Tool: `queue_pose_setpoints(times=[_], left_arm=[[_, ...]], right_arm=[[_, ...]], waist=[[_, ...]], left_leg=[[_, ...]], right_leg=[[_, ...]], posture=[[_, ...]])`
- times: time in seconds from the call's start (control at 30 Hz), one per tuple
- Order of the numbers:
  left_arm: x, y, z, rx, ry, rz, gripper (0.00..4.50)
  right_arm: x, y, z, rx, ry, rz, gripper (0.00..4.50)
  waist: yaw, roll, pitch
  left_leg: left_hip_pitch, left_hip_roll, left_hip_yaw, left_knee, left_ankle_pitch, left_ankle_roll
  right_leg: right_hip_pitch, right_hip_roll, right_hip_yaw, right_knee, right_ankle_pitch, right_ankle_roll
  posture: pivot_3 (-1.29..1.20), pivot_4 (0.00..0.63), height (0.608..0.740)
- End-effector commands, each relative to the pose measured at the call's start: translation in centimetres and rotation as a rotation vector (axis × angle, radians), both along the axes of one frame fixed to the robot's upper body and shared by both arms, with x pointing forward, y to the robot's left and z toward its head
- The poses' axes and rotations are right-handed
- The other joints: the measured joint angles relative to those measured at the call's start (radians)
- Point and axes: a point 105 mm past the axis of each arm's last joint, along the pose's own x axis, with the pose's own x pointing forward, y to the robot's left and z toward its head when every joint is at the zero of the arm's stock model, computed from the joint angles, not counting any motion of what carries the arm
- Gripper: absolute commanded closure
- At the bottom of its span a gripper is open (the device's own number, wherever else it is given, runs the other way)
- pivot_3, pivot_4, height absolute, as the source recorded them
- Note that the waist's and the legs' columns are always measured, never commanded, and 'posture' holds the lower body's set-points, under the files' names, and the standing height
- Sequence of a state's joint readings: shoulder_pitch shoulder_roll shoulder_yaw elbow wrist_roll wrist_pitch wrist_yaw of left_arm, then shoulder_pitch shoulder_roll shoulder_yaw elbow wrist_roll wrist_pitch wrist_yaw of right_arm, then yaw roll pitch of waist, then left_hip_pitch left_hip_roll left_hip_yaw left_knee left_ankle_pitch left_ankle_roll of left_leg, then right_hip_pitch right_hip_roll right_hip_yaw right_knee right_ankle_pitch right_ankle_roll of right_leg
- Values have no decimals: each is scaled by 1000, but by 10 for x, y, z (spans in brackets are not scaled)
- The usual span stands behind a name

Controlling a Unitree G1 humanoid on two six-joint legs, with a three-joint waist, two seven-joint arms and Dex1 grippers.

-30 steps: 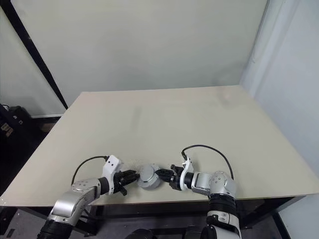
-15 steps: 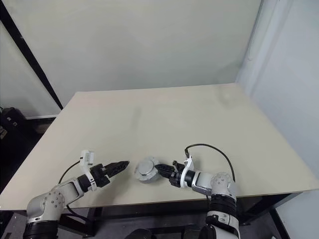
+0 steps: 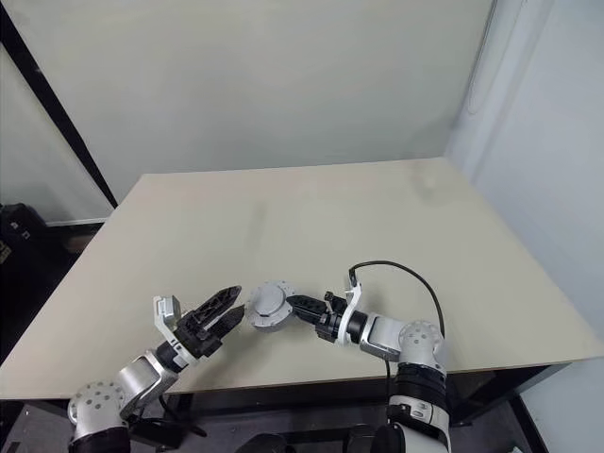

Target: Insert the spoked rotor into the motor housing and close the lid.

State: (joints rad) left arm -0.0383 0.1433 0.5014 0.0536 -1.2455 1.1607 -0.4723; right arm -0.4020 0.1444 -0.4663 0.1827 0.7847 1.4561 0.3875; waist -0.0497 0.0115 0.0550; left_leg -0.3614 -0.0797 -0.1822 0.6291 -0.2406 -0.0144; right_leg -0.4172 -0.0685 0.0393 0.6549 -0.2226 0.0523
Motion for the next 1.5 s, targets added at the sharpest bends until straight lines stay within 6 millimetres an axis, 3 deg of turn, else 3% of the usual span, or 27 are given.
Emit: queue_pose_setpoints(times=[0.03,0.4,0.63,0.97,1.27,1.37,1.5], left_arm=[[2,-16,7,-36,-18,-62,0],[4,11,-3,70,-18,54,0],[2,16,-9,79,11,67,0],[-4,-11,-21,43,62,-5,0],[-2,-24,-19,6,53,-40,0],[-3,-25,-18,-4,55,-50,602],[-4,-26,-18,-15,53,-59,1968]], right_arm=[[-2,17,27,87,-82,69,3285],[-4,16,26,77,-80,70,3285],[-2,16,27,77,-83,65,3285],[-1,16,30,85,-88,60,3285],[-3,18,29,82,-82,70,3285],[-4,18,28,80,-81,71,3285],[-5,18,27,78,-77,73,3285]], waist=[[0,0,0],[0,0,0],[0,0,0],[0,0,0],[0,0,0],[0,0,0],[0,0,0]], left_leg=[[0,0,0,0,0,0],[0,2,3,0,-1,-1],[0,2,4,0,-1,-1],[0,2,5,0,-2,-1],[-1,2,5,0,-2,-1],[-1,2,5,0,-2,-1],[-1,2,5,0,-2,-1]], right_leg=[[0,0,0,0,0,0],[-2,1,1,0,0,0],[-3,1,1,0,0,-1],[-3,1,1,0,1,-1],[-3,1,1,0,1,-1],[-3,1,1,0,1,-1],[-3,1,1,0,1,-1]], posture=[[0,0,740],[0,0,740],[0,0,740],[0,0,740],[0,0,740],[0,0,740],[0,0,740]])
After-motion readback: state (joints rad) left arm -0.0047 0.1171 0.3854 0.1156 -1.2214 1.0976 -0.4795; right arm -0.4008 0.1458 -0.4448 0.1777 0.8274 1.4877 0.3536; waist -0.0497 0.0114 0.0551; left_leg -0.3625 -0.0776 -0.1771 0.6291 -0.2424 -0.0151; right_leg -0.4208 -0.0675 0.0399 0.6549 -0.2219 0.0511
